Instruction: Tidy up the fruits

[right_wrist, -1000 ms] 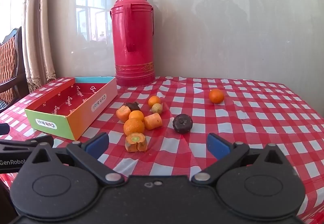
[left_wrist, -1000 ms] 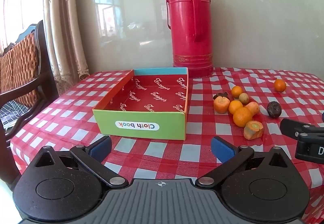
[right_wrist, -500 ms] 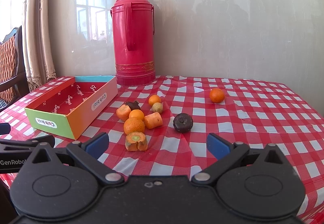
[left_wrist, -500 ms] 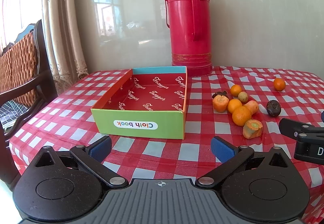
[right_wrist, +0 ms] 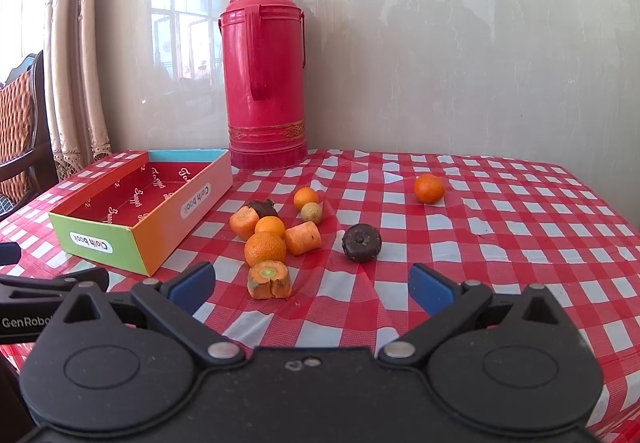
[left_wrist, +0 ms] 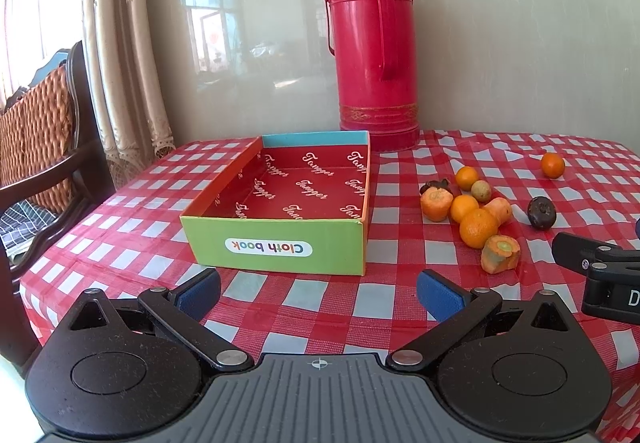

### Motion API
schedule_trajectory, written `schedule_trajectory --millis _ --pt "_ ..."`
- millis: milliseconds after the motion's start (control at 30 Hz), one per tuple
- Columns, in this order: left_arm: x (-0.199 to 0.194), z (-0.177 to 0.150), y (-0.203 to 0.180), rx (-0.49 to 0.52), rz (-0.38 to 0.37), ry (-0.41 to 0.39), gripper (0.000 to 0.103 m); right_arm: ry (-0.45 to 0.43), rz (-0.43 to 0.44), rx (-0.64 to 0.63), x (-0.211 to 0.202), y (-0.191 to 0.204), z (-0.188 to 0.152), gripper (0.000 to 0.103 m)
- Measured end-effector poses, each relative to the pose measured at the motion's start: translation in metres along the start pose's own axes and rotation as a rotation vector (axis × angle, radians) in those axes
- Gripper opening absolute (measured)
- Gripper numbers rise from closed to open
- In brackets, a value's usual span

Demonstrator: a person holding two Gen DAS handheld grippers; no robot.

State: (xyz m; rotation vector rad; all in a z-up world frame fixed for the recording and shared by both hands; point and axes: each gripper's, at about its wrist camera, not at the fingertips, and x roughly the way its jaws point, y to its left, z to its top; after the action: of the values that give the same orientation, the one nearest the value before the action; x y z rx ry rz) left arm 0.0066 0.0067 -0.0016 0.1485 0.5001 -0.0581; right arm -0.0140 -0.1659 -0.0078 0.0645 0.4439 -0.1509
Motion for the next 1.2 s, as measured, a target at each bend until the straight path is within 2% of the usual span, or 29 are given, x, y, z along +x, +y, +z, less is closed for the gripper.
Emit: schedule_trajectory --millis 1200 --pt "-0.0036 0.0015 -0.0017 0.026 0.002 -0.015 0.103 -0.01 -0.005 -0.003 -0.0029 -0.0005 0.001 0.097"
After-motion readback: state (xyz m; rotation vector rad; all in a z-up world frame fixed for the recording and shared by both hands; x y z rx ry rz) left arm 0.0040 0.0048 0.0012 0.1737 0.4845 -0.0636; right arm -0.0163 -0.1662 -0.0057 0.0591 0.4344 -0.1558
